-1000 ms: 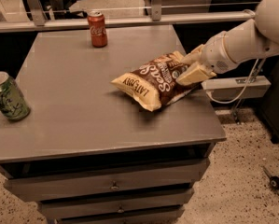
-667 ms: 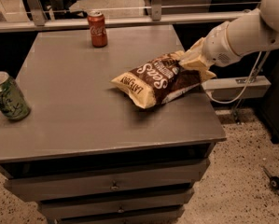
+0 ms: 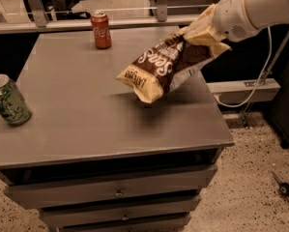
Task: Move brown chip bag near green can
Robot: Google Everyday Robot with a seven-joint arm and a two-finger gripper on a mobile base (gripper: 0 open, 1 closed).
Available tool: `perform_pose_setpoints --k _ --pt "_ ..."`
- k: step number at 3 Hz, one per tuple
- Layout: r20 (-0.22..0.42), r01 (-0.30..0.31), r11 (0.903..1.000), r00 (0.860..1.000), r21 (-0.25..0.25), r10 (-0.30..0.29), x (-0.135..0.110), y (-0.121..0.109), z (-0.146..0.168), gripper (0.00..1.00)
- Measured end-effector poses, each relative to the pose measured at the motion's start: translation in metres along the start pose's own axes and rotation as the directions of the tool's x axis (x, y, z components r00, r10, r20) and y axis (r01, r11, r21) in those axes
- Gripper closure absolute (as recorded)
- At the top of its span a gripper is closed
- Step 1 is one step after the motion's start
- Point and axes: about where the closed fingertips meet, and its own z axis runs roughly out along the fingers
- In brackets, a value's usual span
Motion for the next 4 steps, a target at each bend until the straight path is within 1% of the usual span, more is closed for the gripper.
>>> perform_pose_setpoints --k 1,2,3,4 --pt "0.066 0.002 0.9981 0.998 0.061 -0.006 -0.038 -0.01 -0.015 1.0" --pt "0.069 0.002 0.9979 0.998 0.065 -0.006 -0.039 -0.011 -0.015 1.0" --pt "0.099 -0.006 0.9986 0.995 0.053 0.0 -0.056 0.005 -0.006 1.0" --pt "0.161 -0.039 0.9987 0.986 0.032 0.034 -0.099 0.027 0.019 1.0"
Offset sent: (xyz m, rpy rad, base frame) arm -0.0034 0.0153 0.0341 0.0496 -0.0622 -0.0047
